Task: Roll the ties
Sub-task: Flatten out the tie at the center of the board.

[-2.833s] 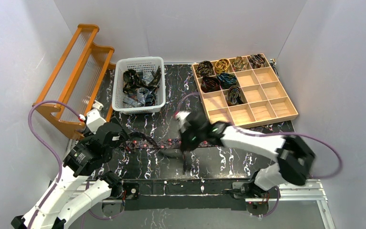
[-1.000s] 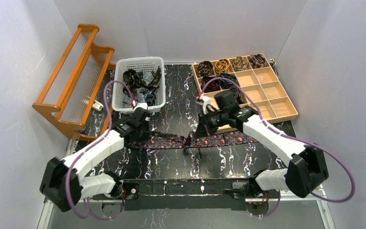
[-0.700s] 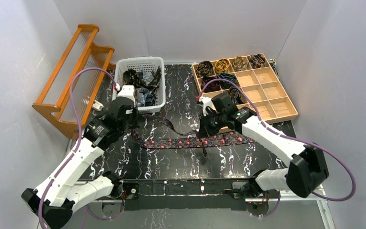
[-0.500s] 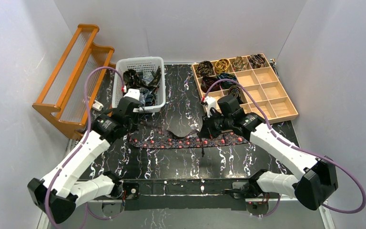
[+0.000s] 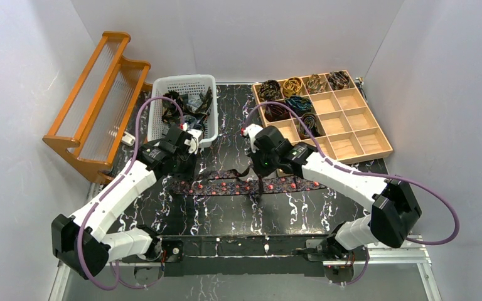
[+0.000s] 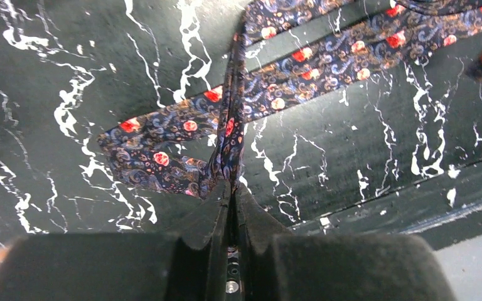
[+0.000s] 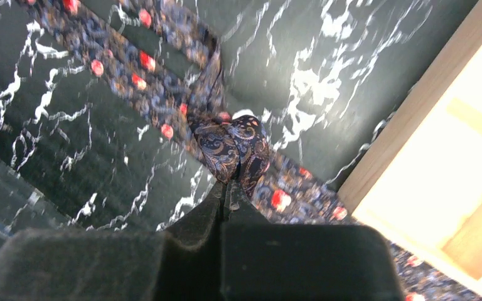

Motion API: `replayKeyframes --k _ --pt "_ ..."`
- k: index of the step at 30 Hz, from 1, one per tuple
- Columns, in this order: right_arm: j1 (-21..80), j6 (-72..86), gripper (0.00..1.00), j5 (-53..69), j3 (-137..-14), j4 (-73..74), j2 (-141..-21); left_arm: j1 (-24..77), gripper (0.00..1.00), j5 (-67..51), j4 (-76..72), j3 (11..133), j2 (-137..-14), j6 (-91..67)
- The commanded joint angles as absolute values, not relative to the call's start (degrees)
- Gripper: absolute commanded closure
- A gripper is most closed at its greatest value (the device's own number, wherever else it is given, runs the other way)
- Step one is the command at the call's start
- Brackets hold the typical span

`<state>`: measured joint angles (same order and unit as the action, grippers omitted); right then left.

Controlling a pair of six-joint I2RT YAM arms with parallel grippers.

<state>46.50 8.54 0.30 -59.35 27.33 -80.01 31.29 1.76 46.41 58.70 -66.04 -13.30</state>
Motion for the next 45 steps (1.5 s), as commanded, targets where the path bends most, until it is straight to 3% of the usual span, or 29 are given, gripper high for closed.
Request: replayKeyframes --k 1,4,11,14,15,16,17,19,23,31,41,42,45 --pt "49.61 1.17 0.99 -14.71 -64.98 18.45 -80.22 29.32 0.96 -3.88 46.72 58.56 -65.64 -13.39" --pt "49.78 -3.86 0.99 -9.39 -64.95 15.36 -79.53 28.22 0.97 -3.88 45.7 57.89 -63.83 -15.15" --pt "55.95 -2.1 0.75 29.24 -61.41 37.36 -85.54 28.04 0.95 -16.12 40.0 50.65 -62.19 -18.73" --pt "56.69 0.16 0.62 41.74 -58.67 37.72 -85.51 27.96 0.86 -18.77 36.33 47.62 -60.82 -21.34" --pt "56.62 1.66 0.61 40.84 -57.99 36.43 -84.8 27.95 0.86 -17.13 36.62 47.49 -60.4 -21.89" --pt "56.65 2.93 0.61 35.58 -57.78 35.55 -84.02 27.95 0.78 -15.37 36.65 47.39 -59.45 -22.86" --pt "56.59 3.43 0.61 31.25 -57.92 35.28 -83.5 27.95 0.57 -12.46 36.94 47.5 -58.75 -23.65" --pt "56.17 5.64 0.55 19.3 -58.87 34.79 -83.15 27.87 0.38 -8.32 38.25 48.68 -57.55 -24.8" --pt "51.39 10.97 0.47 12.54 -59.48 30.0 -82.86 27.86 0.24 -1.35 41.31 50.4 -55.65 -27.51" --pt "48.57 30.11 0.38 11.39 -58.36 18.17 -88.57 27.86 0.22 0.0 36.43 38.39 -45.92 -43.9" --pt "48.68 28.39 0.38 5.47 -78.52 24.63 -109.82 27.86 0.23 0.88 32.87 29.53 -37.24 -53.57" --pt "48.65 27.66 0.41 4.1 -80.24 26.14 -111.19 27.84 0.23 0.8 32.84 29.3 -37.23 -53.56" --pt "49.27 25.5 0.67 -0.8 -84.5 30.7 -112.69 27.85 0.23 0.94 32.79 29.03 -37.01 -53.64"
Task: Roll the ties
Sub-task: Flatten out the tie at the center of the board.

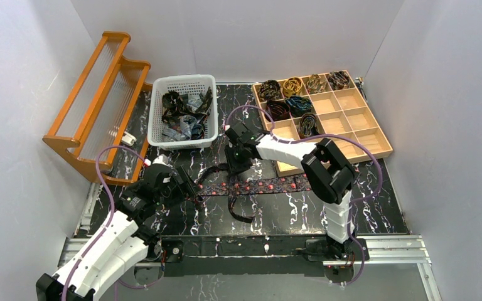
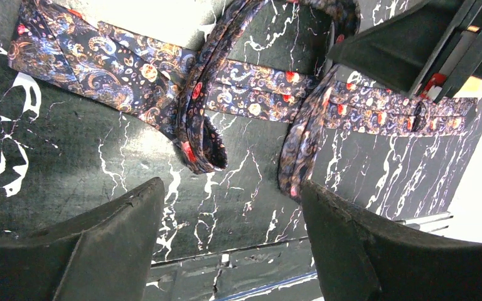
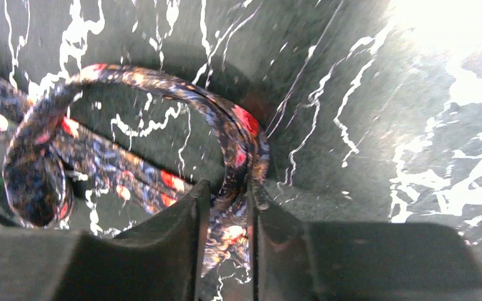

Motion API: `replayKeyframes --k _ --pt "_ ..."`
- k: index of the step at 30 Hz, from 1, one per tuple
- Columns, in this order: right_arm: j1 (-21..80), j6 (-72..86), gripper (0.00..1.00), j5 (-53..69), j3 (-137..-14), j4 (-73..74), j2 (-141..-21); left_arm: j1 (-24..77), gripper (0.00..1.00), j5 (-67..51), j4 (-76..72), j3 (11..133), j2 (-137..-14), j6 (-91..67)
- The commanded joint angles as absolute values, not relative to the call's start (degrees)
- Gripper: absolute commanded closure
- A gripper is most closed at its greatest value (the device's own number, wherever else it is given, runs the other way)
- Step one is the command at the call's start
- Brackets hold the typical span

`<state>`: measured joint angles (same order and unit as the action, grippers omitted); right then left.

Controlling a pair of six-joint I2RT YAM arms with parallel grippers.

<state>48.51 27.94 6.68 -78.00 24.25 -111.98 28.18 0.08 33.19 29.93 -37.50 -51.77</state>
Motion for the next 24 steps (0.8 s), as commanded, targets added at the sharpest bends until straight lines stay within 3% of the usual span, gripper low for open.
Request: replayKeyframes --k 1,3,5,12,24 --pt "49.57 24.9 0.77 -2.14 -85.0 31.84 -112.19 27.86 0.24 1.15 32.78 28.82 -36.94 -53.74" --pt "49.97 23.77 0.91 -2.5 -85.77 32.66 -109.74 27.86 0.25 1.58 32.8 28.19 -36.78 -54.0" --pt "49.7 22.88 0.99 1.2 -86.2 32.78 -105.62 27.85 0.25 2.13 32.74 27.52 -36.35 -54.64" --pt "45.22 20.98 0.99 18.49 -75.32 13.43 -84.46 27.86 0.21 2.46 28.77 25.52 -33.08 -55.8" --pt "41.03 15.57 0.99 26.68 -70.91 9.59 -76.44 27.86 0.17 0.86 25.18 26.45 -31.72 -51.73"
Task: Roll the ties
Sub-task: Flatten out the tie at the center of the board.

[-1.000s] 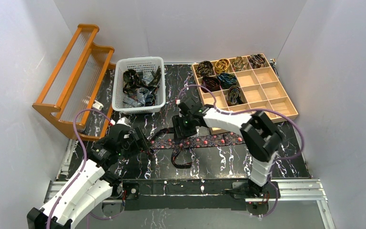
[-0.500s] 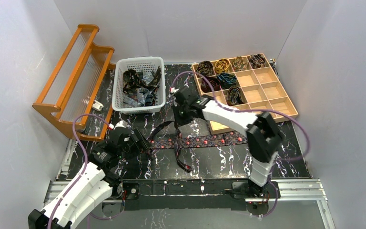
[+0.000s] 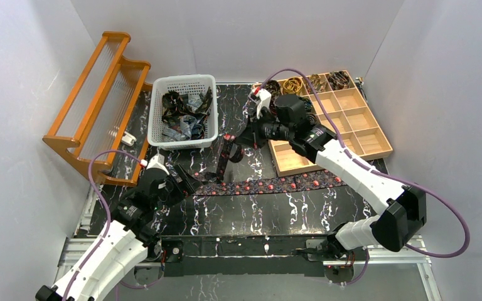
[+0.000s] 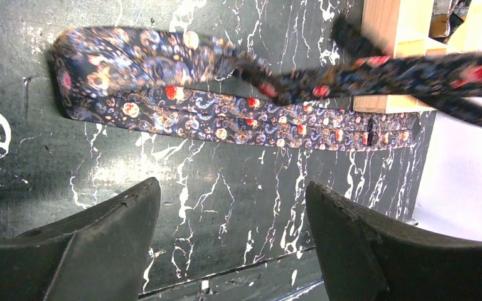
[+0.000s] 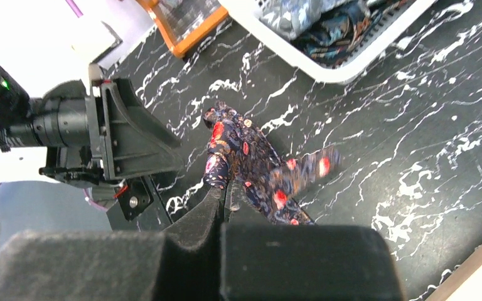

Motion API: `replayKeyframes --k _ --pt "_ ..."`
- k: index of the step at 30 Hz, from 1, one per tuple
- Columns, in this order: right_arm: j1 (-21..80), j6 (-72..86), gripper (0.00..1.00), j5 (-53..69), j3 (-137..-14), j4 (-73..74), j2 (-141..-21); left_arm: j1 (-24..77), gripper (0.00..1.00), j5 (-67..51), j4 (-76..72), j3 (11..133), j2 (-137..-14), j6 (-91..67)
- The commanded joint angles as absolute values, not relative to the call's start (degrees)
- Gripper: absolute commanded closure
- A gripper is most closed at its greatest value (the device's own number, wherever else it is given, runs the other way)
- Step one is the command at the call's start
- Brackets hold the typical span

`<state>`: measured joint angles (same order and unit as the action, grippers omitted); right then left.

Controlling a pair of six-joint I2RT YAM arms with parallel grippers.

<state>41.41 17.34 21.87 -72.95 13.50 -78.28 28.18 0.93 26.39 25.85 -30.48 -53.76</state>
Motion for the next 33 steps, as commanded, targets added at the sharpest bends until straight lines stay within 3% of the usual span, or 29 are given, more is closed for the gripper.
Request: replayKeyframes --k 1,5,10,15,21,28,30,33 --pt "40.97 15.58 0.99 27.21 -70.2 8.32 -75.77 27.86 0.17 0.76 24.36 26.53 -32.23 -51.61" --pt "40.84 12.61 0.99 35.52 -67.73 3.26 -73.39 27.86 0.17 0.41 23.08 26.8 -35.27 -52.84" --pt "40.98 2.31 0.93 56.98 -63.98 5.44 -73.94 27.86 0.17 6.86 27.73 29.64 -38.23 -53.11" --pt "48.81 -11.65 0.86 49.12 -66.41 29.24 -80.41 27.78 0.15 14.64 35.18 33.39 -38.74 -52.18" --pt "61.37 -12.91 0.82 40.51 -65.27 35.49 -88.56 27.77 0.14 15.08 35.99 35.39 -42.25 -50.98" --pt "62.31 -5.33 0.5 33.2 -66.9 40.85 -91.73 27.77 0.13 11.45 32.24 35.68 -44.63 -48.7" --pt "61.3 -1.09 0.24 34.02 -65.05 37.42 -88.18 27.77 0.13 6.45 28.97 35.48 -46.36 -45.78" --pt "59.26 8.54 0.16 29.02 -59.27 29.08 -80.83 27.77 0.12 0.35 24.74 36.16 -49.16 -42.77"
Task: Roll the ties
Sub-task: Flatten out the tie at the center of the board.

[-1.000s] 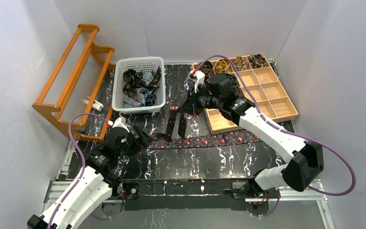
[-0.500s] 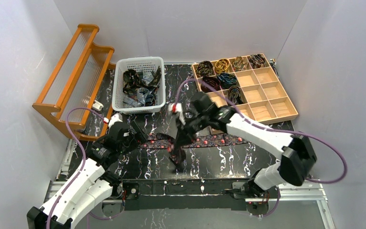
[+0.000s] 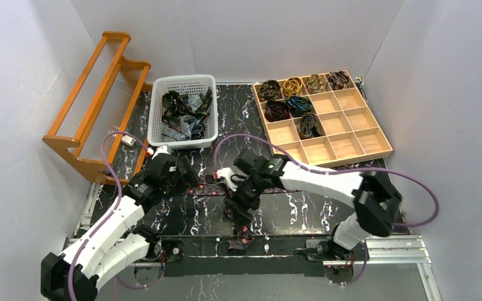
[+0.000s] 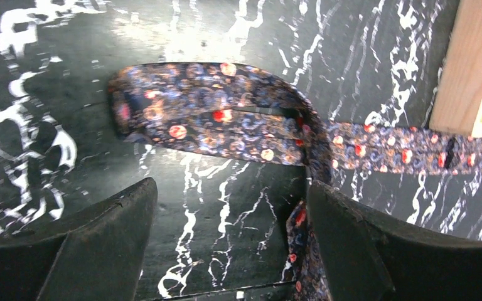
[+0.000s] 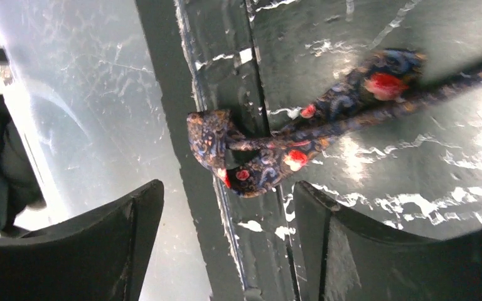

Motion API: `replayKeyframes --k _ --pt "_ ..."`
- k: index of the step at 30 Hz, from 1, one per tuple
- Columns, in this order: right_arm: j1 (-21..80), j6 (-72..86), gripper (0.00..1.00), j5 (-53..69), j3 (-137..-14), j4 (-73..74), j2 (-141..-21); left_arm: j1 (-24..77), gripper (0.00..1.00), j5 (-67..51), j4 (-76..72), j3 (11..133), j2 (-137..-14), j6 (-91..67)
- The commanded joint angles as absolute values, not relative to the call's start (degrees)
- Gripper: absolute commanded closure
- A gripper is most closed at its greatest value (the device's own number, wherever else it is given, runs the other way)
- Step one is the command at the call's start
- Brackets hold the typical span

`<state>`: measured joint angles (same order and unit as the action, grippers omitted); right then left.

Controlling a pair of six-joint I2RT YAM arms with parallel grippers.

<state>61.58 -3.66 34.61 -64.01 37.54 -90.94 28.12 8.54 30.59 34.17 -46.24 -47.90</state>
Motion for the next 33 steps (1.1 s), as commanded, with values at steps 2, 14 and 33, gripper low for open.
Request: replayKeyframes --k 2,14,33 --pt "56.31 19.56 0.15 15.56 -54.36 23.74 -76.56 27.77 0.13 -5.09 21.61 36.1 -51.02 -42.3" --pt "48.09 40.99 0.22 19.44 -53.61 4.09 -87.57 27.77 0.18 -2.89 19.02 35.44 -55.73 -51.38" --pt "58.22 33.46 0.83 10.64 -61.4 8.83 -97.34 27.77 0.18 9.15 28.31 37.07 -49.96 -54.17"
